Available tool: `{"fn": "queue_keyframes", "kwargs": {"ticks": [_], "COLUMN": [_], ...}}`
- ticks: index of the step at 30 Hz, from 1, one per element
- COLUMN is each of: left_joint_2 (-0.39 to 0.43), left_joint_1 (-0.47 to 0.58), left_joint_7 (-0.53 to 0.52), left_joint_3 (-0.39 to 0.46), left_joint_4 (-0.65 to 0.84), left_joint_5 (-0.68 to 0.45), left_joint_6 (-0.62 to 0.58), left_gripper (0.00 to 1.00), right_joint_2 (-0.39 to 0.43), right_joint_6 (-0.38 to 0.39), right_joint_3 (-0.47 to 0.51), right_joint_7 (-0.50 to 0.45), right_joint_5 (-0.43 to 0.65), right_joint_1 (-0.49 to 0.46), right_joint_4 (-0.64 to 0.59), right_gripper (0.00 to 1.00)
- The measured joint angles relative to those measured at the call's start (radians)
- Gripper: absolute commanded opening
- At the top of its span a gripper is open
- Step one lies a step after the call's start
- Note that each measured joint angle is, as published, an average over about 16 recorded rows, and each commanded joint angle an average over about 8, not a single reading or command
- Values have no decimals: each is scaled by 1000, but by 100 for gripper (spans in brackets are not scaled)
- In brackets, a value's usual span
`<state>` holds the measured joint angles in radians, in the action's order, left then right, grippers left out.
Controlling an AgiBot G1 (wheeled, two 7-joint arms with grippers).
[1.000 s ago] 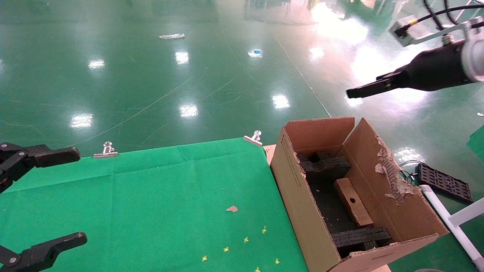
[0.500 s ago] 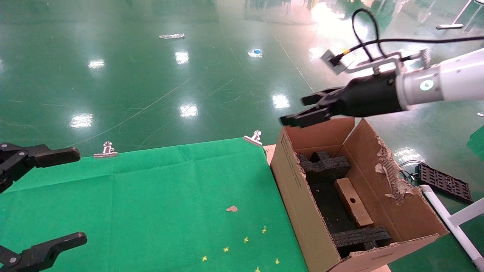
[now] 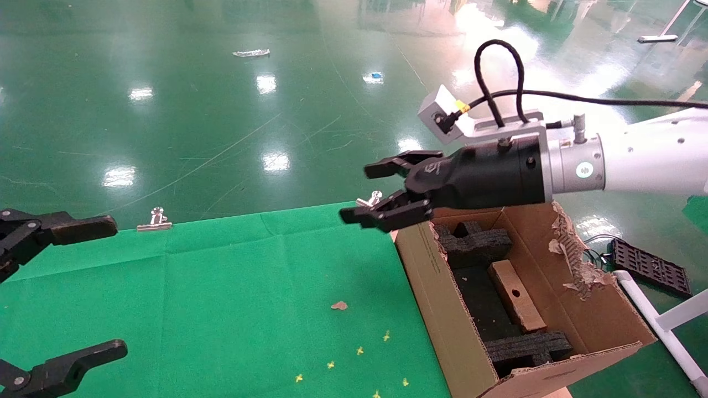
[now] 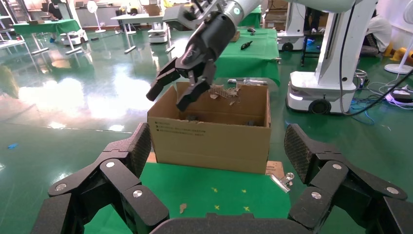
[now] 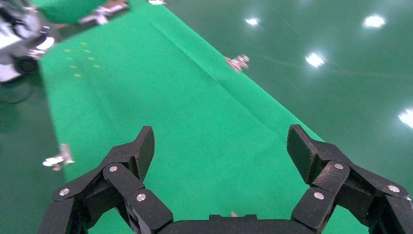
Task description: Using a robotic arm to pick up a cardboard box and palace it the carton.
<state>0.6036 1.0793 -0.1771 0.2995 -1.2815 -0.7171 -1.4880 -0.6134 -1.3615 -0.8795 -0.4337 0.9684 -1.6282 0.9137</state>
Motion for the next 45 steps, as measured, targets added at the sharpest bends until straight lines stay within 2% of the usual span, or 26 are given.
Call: {"fn": "queue_keyframes", "kwargs": {"ticks": [20,28,35,45], "left_joint_2": [0,-1,-1,-1], "left_joint_1": [0,0,0,0], "left_joint_7": [1,1,1,1], "left_joint_3": [1,1,1,1], "left_joint_4": [0,0,0,0], "left_joint_5": [1,1,1,1], "left_joint_6": [0,1,1,1], "left_gripper": [100,100,100,100], "right_joint_2": [2,2,2,2], "right_joint_6": [-96,-127,-139,-138], "right_joint_3": [431,571,624,616], "right_joint_7": [177,232,251,249], "right_joint_5": [-171,-226,-248,-246], "right_joint_1": [398,528,577,569], "right_joint_4": [266,352,384,379], "right_gripper": [100,100,100,100]}}
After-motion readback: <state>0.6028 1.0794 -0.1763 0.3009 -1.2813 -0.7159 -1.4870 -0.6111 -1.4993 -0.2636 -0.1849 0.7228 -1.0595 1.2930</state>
